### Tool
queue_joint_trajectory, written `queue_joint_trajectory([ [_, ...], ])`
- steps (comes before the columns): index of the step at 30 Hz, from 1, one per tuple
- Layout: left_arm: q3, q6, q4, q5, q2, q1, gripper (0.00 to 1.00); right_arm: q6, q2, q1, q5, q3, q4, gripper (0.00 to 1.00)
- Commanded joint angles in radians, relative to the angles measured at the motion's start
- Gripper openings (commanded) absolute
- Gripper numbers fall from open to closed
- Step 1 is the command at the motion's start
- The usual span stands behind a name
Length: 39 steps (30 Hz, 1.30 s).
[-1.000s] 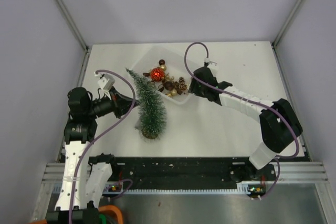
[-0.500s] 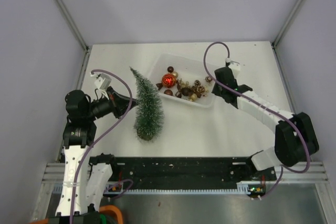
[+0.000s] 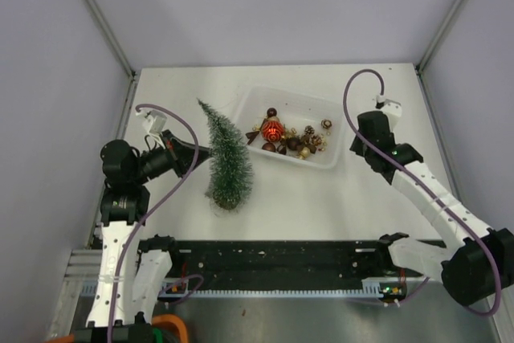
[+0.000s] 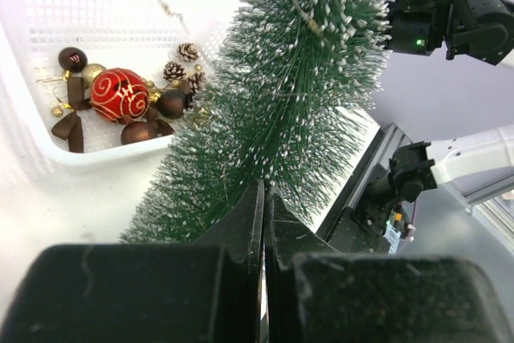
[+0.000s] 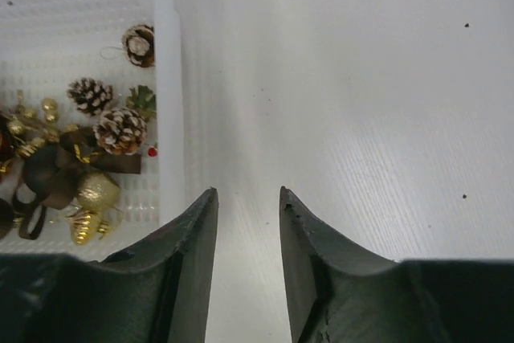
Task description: Decorate the small christmas tree
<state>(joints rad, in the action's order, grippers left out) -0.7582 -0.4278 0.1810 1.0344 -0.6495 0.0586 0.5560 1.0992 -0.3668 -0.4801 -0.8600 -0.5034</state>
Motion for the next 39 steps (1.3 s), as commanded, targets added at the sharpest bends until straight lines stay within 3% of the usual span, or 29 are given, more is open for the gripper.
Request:
queue_joint_trajectory([
  [1, 0.072, -0.213, -0.297, -0.007, 0.019, 0.004, 0.0, -0.015, 0.025, 0.006, 0.052, -0.141, -0.004, 0.41],
  [5, 0.144, -0.438, -0.532, -0.043, 0.017, 0.0, 0.0, 0.007, 0.154, 0.006, 0.127, -0.206, 0.012, 0.55],
  [14, 0.165, -0.454, -0.552, -0.071, 0.017, -0.025, 0.0, 0.024, 0.252, 0.002, 0.205, -0.087, 0.157, 0.58],
  [18, 0.16, -0.456, -0.546, -0.082, 0.03, -0.023, 0.0, 0.004, 0.232, 0.0, 0.189, -0.053, 0.16, 0.53],
  [25, 0.178, -0.502, -0.555, -0.103, 0.036, -0.039, 0.0, -0.018, 0.196, 0.003, 0.071, -0.031, 0.071, 0.36],
  [32, 0.18, -0.554, -0.589, -0.152, 0.025, -0.098, 0.0, -0.013, 0.146, 0.019, -0.041, -0.027, -0.003, 0.33],
  [39, 0.24, -0.598, -0.614, -0.162, 0.034, -0.138, 0.0, -0.011, 0.001, -0.049, 0.0, -0.097, -0.02, 0.62],
])
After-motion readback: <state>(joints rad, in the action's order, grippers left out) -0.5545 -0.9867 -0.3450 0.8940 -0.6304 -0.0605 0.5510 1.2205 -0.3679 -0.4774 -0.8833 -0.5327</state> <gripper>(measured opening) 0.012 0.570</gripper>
